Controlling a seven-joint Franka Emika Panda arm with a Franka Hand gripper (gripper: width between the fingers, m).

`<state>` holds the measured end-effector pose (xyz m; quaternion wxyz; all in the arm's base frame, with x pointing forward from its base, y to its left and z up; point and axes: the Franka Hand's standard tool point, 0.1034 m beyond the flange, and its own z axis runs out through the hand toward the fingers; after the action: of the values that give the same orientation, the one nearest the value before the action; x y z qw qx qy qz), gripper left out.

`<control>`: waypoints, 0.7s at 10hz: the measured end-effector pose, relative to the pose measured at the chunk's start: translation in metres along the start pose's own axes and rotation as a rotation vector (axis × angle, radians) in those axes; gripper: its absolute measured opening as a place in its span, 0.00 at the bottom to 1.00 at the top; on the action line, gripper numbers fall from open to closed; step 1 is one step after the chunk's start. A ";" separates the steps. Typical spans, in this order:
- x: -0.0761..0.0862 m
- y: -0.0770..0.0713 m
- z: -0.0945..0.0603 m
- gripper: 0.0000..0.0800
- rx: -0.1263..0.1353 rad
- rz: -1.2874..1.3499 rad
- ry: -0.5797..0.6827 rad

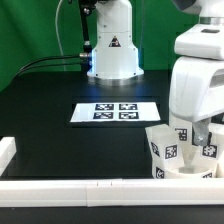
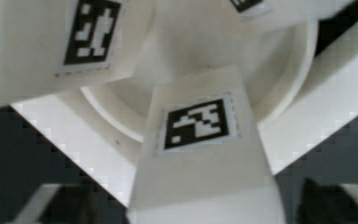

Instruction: Assemble stool

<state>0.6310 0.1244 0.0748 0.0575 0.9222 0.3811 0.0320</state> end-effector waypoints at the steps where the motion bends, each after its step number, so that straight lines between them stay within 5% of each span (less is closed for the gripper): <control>1: 0.000 0.001 -0.001 0.49 -0.002 0.033 0.002; 5: -0.002 0.007 -0.002 0.42 -0.006 0.339 0.002; 7: -0.001 0.029 0.001 0.42 0.012 0.529 0.001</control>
Offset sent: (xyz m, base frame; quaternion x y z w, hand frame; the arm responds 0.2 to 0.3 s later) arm 0.0000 0.0000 0.0000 0.0000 0.0000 0.1296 0.9916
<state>0.6504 0.1036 0.0774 0.0416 0.9901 0.1268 0.0442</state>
